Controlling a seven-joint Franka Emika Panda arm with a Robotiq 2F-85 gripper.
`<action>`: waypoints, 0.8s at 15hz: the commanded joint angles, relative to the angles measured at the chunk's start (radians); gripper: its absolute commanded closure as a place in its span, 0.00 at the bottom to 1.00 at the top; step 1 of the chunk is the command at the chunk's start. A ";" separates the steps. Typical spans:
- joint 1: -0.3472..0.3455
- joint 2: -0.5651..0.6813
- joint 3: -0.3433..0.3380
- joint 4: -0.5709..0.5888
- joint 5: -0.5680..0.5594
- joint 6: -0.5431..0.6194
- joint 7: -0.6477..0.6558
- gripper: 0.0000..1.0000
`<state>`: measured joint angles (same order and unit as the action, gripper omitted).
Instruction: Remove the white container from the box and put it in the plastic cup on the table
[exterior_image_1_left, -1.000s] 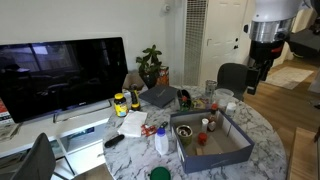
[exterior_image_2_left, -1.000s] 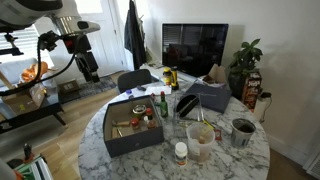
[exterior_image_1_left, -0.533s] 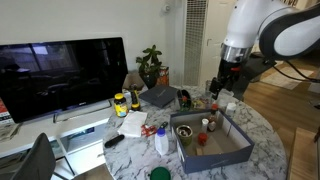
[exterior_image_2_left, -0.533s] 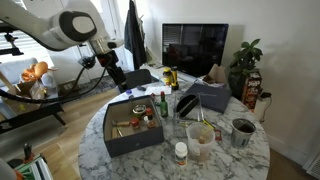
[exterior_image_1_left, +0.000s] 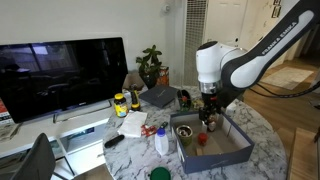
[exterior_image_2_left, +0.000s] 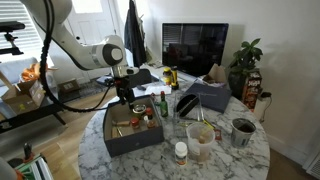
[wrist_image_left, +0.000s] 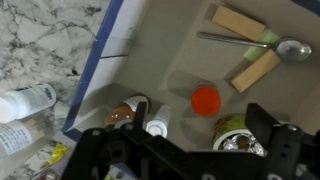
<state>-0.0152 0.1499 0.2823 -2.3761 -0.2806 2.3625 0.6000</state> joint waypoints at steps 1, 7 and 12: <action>0.093 0.022 -0.080 0.022 0.020 -0.009 -0.015 0.00; 0.140 0.112 -0.117 0.103 -0.035 -0.050 -0.161 0.00; 0.201 0.199 -0.141 0.277 -0.068 -0.277 -0.334 0.00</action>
<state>0.1289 0.2777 0.1792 -2.2259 -0.2932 2.2316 0.3250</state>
